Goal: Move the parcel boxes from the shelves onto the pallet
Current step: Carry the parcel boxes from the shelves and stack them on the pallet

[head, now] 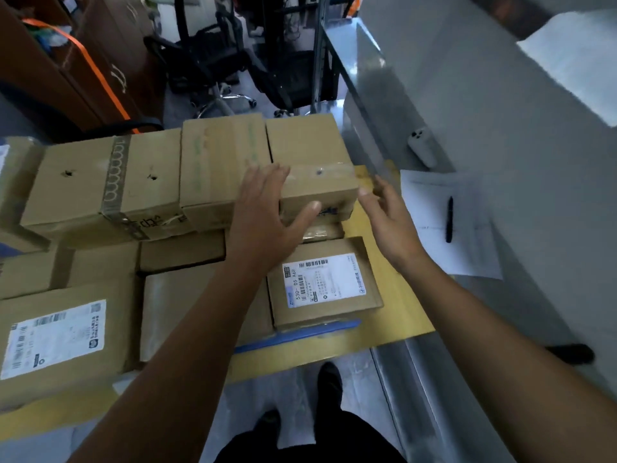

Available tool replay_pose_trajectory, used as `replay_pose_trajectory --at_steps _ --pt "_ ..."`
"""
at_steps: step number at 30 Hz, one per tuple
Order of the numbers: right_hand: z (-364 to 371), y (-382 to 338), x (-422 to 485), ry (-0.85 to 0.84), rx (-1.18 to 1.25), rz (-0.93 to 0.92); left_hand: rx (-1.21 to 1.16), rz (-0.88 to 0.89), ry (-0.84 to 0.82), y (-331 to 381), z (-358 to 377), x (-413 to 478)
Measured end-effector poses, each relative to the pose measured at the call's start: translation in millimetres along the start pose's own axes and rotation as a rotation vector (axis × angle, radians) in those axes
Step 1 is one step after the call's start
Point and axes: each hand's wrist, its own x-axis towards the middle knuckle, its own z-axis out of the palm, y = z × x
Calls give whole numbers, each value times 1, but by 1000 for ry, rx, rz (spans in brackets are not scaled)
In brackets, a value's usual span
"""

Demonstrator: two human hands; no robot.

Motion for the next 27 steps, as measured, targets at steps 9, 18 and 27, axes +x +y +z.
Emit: replay_pose_trajectory --at_steps 9,18,27 --pt "-8 17 -155 321 -172 55 -257 193 -219 22 12 -63" --pt "-54 51 -332 590 -405 311 -317 391 -589 88 62 -159" --pt "-90 70 -551 893 -476 536 -292 740 -893 202 95 -317"
